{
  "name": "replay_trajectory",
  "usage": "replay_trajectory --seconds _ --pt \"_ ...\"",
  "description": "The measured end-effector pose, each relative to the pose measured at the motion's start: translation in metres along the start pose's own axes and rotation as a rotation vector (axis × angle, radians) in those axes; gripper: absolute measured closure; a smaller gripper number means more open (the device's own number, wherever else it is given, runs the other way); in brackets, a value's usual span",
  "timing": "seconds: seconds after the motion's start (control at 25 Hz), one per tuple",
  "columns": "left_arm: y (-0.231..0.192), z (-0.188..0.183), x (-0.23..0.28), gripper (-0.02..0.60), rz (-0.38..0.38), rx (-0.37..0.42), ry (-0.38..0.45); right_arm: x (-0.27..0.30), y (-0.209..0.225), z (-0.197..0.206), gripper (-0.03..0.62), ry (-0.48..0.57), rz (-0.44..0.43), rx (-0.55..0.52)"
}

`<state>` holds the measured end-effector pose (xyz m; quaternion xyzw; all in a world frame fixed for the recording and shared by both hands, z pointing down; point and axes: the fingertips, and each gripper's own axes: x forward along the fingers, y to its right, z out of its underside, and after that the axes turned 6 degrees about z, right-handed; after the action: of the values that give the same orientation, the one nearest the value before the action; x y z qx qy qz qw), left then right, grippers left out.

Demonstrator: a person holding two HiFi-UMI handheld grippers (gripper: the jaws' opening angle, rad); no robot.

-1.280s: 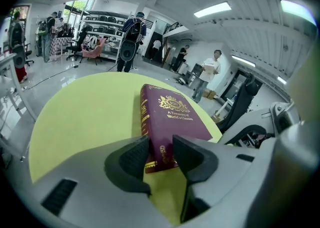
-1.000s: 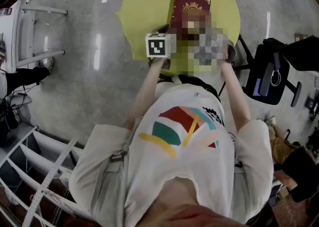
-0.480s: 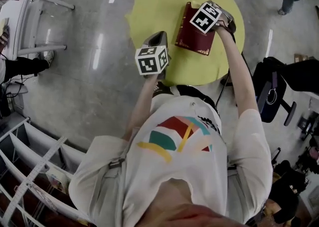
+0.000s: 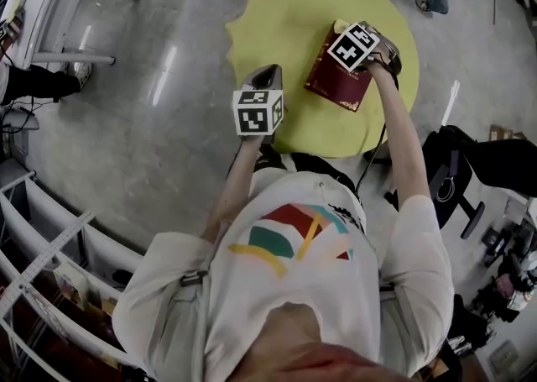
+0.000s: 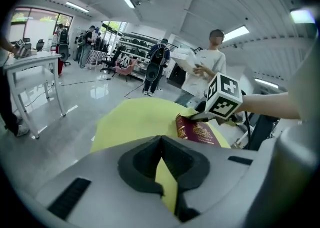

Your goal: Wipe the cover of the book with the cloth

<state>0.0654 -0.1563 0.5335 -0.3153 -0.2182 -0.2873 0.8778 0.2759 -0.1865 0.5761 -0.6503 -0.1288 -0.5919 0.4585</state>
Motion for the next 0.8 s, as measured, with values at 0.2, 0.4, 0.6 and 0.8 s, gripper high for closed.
replay_trajectory --seconds 0.2,0.4,0.6,0.8 --pt "-0.004 -0.007 -0.005 0.566 0.009 -0.020 0.021 -0.022 -0.048 0.000 0.563 0.027 -0.032 -0.049" --pt "-0.014 -0.012 -0.010 0.566 0.006 -0.053 0.040 -0.046 -0.096 0.000 0.563 0.043 -0.074 -0.074" --pt "-0.015 -0.013 -0.013 0.566 0.011 -0.076 0.058 -0.070 -0.142 0.007 0.563 0.058 -0.133 -0.075" --pt "-0.017 -0.013 -0.015 0.566 0.015 -0.102 0.068 -0.083 -0.180 0.010 0.563 0.060 -0.146 -0.133"
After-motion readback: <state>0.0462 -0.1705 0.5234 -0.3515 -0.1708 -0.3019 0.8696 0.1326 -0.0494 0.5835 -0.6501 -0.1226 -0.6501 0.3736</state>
